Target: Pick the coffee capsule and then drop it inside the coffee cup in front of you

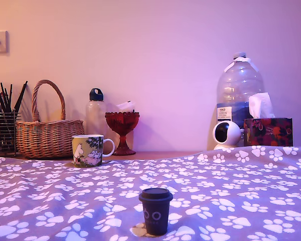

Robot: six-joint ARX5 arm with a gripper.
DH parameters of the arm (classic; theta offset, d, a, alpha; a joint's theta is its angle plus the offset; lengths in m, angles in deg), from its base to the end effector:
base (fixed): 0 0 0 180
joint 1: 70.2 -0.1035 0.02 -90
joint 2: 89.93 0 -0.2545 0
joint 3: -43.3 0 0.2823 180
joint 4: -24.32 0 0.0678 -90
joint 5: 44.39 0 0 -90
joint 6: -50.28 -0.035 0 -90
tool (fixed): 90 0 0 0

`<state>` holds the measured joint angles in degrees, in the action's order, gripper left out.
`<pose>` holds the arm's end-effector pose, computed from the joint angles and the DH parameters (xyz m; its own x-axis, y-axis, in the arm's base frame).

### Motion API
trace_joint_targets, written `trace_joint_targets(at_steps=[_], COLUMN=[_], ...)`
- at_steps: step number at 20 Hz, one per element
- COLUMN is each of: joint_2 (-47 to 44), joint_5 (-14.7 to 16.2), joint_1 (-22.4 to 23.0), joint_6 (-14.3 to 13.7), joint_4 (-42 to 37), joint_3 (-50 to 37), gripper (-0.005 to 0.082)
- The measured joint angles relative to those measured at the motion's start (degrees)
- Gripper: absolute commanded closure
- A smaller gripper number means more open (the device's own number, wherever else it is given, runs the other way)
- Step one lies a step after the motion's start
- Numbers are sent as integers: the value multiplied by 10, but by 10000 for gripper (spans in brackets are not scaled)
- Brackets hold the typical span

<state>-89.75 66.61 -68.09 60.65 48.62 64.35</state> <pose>0.1284 -0.0173 0.1995 0.9184 -0.3924 -0.0500 0.3759 0.9051 -0.1986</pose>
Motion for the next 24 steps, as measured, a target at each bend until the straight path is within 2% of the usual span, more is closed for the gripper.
trace_joint_targets(at_steps=[5,8,11,16,18,20,24], joint_2=[-11,-80,-141,-217,-233,-236,-236], joint_5=[48,60,63,70,70,71,70], joint_1=[9,42,82,177,206,216,228], joint_6=[13,13,-8,-67,-74,-76,-76], joint_4=[-24,-62,-83,-121,-129,-142,-148], joint_3=[0,0,0,0,0,0,0], gripper=[793,793,793,793,793,790,664])
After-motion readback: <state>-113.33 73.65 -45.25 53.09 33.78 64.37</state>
